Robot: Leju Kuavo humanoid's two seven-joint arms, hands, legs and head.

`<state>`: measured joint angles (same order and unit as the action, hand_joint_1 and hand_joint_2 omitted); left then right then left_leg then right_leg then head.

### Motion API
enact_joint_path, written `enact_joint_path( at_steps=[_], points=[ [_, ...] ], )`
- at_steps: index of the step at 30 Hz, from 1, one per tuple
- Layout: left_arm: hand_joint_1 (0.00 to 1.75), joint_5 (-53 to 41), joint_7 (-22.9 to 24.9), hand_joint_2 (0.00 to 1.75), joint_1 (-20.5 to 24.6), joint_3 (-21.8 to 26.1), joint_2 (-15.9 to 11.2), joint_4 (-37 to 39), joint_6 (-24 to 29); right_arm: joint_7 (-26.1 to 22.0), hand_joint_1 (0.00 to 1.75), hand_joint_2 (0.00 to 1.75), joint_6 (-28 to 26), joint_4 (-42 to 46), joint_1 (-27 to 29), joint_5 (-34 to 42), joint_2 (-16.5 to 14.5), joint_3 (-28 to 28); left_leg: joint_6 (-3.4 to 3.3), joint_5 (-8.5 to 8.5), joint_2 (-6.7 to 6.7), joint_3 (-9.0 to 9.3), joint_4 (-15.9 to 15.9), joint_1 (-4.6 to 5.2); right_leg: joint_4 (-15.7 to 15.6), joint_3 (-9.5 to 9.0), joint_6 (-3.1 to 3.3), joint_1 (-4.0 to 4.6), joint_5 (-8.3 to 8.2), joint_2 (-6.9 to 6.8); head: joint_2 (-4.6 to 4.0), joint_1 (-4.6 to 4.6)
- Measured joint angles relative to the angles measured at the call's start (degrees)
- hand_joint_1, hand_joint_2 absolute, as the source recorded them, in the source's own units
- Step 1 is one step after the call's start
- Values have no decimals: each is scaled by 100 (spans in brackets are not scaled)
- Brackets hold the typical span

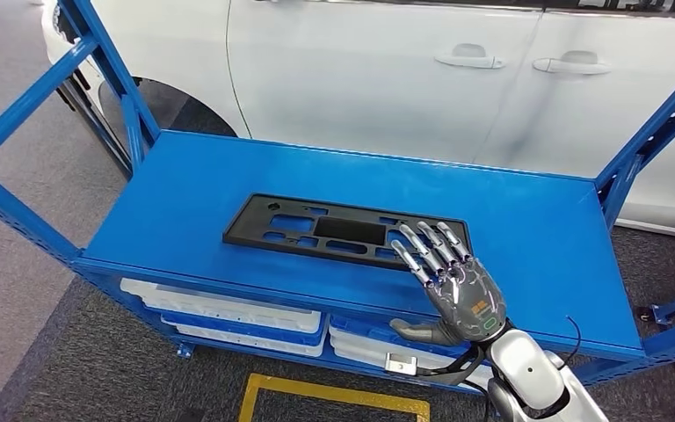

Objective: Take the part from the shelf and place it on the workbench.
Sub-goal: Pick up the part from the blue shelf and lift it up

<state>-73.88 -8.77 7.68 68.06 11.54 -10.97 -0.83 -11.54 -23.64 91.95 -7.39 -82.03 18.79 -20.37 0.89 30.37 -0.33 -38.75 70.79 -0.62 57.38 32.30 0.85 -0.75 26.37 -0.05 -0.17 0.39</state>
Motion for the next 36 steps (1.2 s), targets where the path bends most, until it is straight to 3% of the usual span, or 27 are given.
enact_joint_path(
  at_steps=[1,3,6,8,10,12,13,14,16,18,19,23,25,27,28,29,30,33,34,36],
  points=[
    [0,0,0,0,2,0,0,0,1,-3,0,0,1,0,-5,-1,-4,0,-16,-232,1,185,-428,-2,2,-26,-16,-1,17,5,0,0],
    [0,-1,1,0,14,-1,1,0,6,-8,0,0,3,0,-24,-3,-9,0,-58,-474,1,486,-1086,14,14,-50,-65,20,45,11,0,0],
    [0,-4,4,0,15,-4,0,0,22,-19,0,0,3,-2,-49,-9,-13,-4,-140,-481,-10,551,-1255,31,11,-36,-154,37,43,12,0,0],
    [0,-5,4,0,13,-5,-2,0,32,-25,0,0,3,-2,-64,2,-9,-7,-211,-510,-9,569,-1306,16,111,-2,-211,20,127,10,0,1],
    [0,-2,4,0,22,-5,-2,0,33,-29,0,87,4,-8,-75,15,-2,-7,-266,-531,-3,584,-1342,5,631,236,-257,2,425,8,0,1],
    [0,15,4,0,19,-5,-1,0,32,-31,0,175,5,-25,-62,21,1,-10,-287,-530,0,575,-1339,15,1423,635,-286,-4,744,8,0,0],
    [0,27,4,0,13,-4,0,0,32,-31,0,175,6,-37,-50,26,1,-12,-290,-527,0,574,-1334,21,1644,758,-291,-5,773,7,0,0],
    [0,39,4,0,8,-3,0,0,31,-30,0,175,7,-48,-42,31,1,-14,-291,-524,-2,575,-1328,25,1645,777,-288,-4,690,7,0,0],
    [0,52,2,0,5,-2,0,0,23,-22,0,175,8,-58,-43,38,2,-18,-286,-511,-8,590,-1315,32,975,479,-251,-1,271,7,0,1],
    [0,56,-2,0,7,-2,1,0,13,-8,0,175,14,-60,-53,38,3,-21,-257,-494,-12,592,-1300,53,248,148,-195,27,-4,7,0,1],
    [0,57,-5,0,7,-2,1,0,10,-1,0,175,21,-61,-56,38,3,-22,-235,-489,-12,587,-1294,60,70,75,-171,43,-45,9,0,1],
    [0,56,-9,0,8,-4,3,0,-11,8,0,175,103,-61,-47,24,8,-33,-114,-420,-4,561,-1227,55,-28,50,-72,31,-69,9,0,0],
    [0,55,-8,0,10,-4,2,0,-19,24,0,175,183,-69,-48,-12,8,-41,-59,-122,0,363,-759,42,-68,29,-28,0,-91,-3,0,0],
    [0,56,-7,0,1,-4,2,0,-22,54,0,175,276,-96,-47,-65,8,-58,-18,252,1,13,20,23,-65,35,-14,-1,-89,-9,-1,0],
    [0,57,-7,0,-7,-4,2,0,-24,66,0,175,310,-114,-44,-86,8,-71,-4,336,1,-113,296,13,-60,37,-13,0,-87,-11,-1,0],
    [0,56,-7,0,-13,-4,2,0,-24,74,0,175,330,-131,-43,-103,8,-85,5,305,2,-146,367,4,-53,37,-14,-1,-83,-10,-1,0],
    [0,56,-7,0,-16,-4,2,0,-25,81,0,175,338,-144,-42,-112,8,-97,8,157,2,-57,183,-5,-44,33,-22,-3,-76,-6,0,0],
    [0,57,-7,0,-6,-5,1,0,-28,92,0,175,376,-163,-43,-121,8,-113,-29,-365,3,504,-972,-15,-5,18,-82,4,-36,5,0,0],
    [0,57,-7,0,-3,-5,0,0,-33,93,0,175,408,-170,-43,-125,8,-118,-56,-416,1,596,-1176,-10,6,23,-110,15,-31,7,0,0],
    [0,58,-7,0,-9,-6,-2,0,-41,96,0,175,494,-192,-44,-148,8,-134,-127,-416,-7,612,-1253,9,9,39,-169,30,-39,9,0,0]
  ],
)
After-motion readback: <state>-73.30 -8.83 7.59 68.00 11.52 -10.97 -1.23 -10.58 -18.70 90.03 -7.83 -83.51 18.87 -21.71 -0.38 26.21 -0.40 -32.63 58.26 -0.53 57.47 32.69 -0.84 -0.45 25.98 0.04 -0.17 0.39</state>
